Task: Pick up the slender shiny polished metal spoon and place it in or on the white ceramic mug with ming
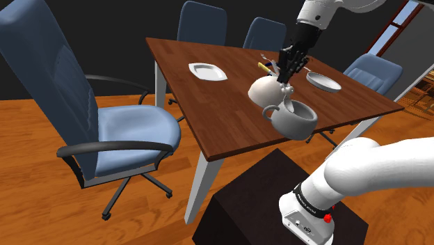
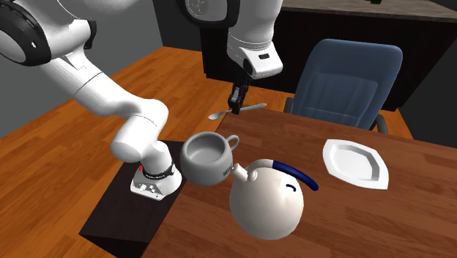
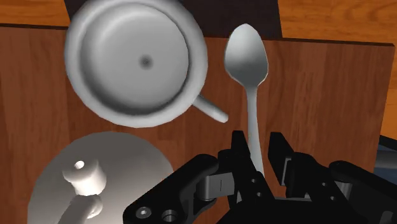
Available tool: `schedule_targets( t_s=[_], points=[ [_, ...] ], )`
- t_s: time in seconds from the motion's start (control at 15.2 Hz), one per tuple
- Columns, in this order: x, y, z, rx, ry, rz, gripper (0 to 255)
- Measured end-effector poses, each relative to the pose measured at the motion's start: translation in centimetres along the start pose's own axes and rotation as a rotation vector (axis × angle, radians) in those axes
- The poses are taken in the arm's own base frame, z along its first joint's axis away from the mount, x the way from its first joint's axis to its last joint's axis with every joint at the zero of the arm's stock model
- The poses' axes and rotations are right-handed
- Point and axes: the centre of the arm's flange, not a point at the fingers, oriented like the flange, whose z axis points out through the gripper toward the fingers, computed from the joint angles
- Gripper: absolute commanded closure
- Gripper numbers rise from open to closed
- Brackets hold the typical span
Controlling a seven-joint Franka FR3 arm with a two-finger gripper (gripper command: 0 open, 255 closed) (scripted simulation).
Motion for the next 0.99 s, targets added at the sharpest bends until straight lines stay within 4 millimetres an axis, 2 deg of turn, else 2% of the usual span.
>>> schedule_targets(
  t_s=[0.33, 0.59, 0.99],
  points=[
    [-3.4, 5.3, -0.6, 0.001, 0.000, 0.000, 255],
    [-4.0, 6.2, 0.8, 0.000, -0.001, -0.001, 255],
    [-3.6, 6.8, 3.9, 0.000, -0.001, -0.001, 255]
  ],
)
